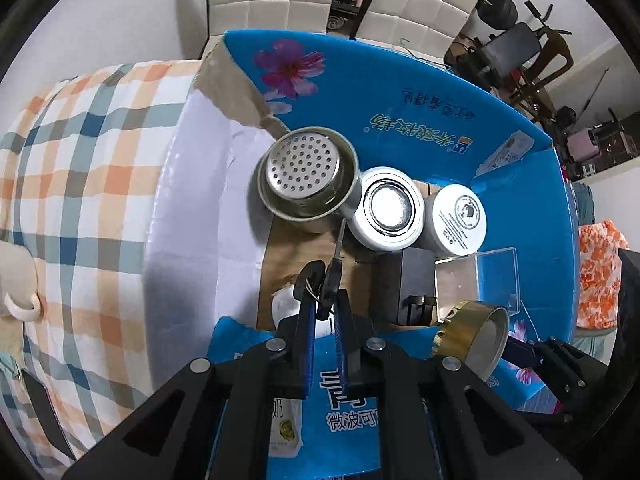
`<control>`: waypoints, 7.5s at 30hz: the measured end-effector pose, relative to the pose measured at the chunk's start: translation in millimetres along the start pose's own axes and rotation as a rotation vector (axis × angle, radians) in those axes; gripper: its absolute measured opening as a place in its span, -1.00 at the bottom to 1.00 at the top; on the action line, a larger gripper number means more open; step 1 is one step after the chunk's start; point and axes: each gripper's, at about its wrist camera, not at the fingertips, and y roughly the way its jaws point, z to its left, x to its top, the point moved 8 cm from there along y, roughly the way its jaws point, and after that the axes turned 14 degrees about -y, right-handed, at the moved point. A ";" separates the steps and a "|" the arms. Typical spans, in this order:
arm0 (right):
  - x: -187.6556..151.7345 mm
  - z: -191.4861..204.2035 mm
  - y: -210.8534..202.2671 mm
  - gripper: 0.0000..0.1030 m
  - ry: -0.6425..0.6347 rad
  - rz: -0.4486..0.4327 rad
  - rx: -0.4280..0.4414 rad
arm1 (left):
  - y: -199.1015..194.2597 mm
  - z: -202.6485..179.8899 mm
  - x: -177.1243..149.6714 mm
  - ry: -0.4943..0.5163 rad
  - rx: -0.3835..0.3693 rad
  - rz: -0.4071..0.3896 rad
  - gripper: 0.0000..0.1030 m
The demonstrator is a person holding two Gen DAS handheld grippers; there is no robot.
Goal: Organize rigid objects
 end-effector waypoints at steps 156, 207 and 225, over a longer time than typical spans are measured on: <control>30.2 94.2 35.0 -0.47 -0.052 -0.051 0.215 | -48.1 126.2 -5.5 -0.243 0.191 -0.163 0.91; -94.9 -17.7 -319.7 0.93 0.064 -0.401 -0.236 | -268.6 -60.7 -81.2 0.026 0.072 -0.417 0.91; -133.5 -9.0 -359.3 0.94 0.060 -0.412 -0.263 | -285.2 -64.4 -114.5 0.047 0.120 -0.431 0.91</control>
